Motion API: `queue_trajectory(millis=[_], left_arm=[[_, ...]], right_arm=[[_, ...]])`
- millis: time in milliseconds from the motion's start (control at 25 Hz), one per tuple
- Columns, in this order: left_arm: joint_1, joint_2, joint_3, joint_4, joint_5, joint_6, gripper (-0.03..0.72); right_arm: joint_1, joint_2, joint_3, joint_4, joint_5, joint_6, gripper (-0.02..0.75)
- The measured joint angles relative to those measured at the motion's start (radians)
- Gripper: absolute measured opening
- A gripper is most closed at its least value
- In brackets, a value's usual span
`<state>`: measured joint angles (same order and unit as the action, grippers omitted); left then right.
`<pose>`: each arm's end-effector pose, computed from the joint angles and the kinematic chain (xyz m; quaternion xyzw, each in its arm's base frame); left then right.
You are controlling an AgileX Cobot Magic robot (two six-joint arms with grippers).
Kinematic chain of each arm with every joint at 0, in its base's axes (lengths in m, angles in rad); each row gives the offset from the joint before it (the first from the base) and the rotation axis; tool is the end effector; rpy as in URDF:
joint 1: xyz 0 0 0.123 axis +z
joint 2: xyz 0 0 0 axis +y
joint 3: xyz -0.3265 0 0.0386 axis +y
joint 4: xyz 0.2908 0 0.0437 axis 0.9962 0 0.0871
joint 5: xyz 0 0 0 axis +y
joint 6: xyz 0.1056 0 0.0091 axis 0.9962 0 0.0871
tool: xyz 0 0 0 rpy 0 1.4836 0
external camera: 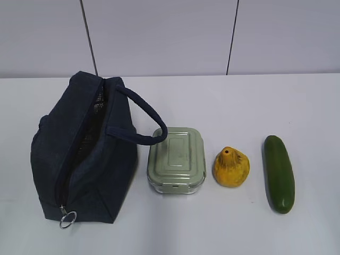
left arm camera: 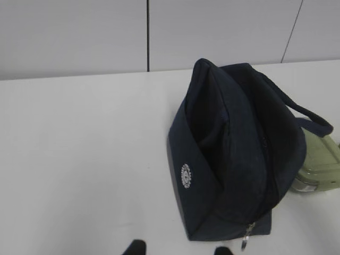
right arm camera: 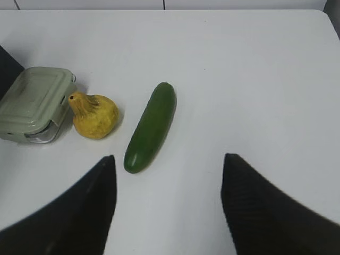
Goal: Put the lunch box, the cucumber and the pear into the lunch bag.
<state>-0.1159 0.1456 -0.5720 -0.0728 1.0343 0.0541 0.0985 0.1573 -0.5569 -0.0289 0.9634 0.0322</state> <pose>0.0201 -0.0090 0.3160 0.0730 0.8616 -0.0518 0.4996 0.0287 0.0003 0.3170 -0.0292 0.8535 0.0196 0.5200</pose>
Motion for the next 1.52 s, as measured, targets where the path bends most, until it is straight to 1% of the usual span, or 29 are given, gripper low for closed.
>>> queue_trajectory(millis=[280, 360, 520, 640, 720, 800, 880, 960, 1120, 1200, 1400, 1520], left_arm=[[-0.015, 0.327, -0.030, -0.137, -0.177, 0.014, 0.248], [-0.019, 0.421, -0.052, -0.165, -0.194, 0.058, 0.264], [-0.019, 0.577, -0.116, -0.209, -0.184, 0.131, 0.309], [-0.019, 0.659, -0.170, -0.247, -0.183, 0.197, 0.324], [-0.019, 0.710, -0.206, -0.295, -0.178, 0.263, 0.330], [-0.019, 0.771, -0.240, -0.333, -0.172, 0.313, 0.340], [-0.019, 0.828, -0.265, -0.349, -0.166, 0.342, 0.347], [-0.019, 0.882, -0.286, -0.356, -0.157, 0.354, 0.351], [-0.019, 0.940, -0.309, -0.375, -0.153, 0.366, 0.351], [-0.019, 0.952, -0.323, -0.376, -0.154, 0.366, 0.351], [-0.019, 1.000, -0.356, -0.375, -0.114, 0.385, 0.351], [-0.019, 1.049, -0.366, -0.375, -0.083, 0.397, 0.351]], right_arm=[[0.000, 0.406, -0.027, 0.029, -0.263, 0.002, 0.481], [0.000, 0.531, -0.050, 0.029, -0.303, 0.002, 0.481], [0.000, 0.760, -0.124, 0.029, -0.328, 0.002, 0.481], [0.000, 0.895, -0.205, 0.055, -0.328, 0.002, 0.481], [0.000, 0.979, -0.272, 0.085, -0.311, 0.002, 0.481], [0.000, 1.069, -0.338, 0.114, -0.277, 0.002, 0.481], [0.000, 1.148, -0.403, 0.134, -0.240, 0.004, 0.483], [0.000, 1.228, -0.469, 0.149, -0.202, 0.006, 0.498], [0.000, 1.372, -0.592, 0.156, -0.131, 0.012, 0.569], [-0.002, 1.441, -0.648, 0.151, -0.103, 0.017, 0.589], [-0.020, 1.598, -0.769, 0.139, -0.037, 0.033, 0.598], [-0.023, 1.648, -0.813, 0.128, -0.013, 0.037, 0.597]])
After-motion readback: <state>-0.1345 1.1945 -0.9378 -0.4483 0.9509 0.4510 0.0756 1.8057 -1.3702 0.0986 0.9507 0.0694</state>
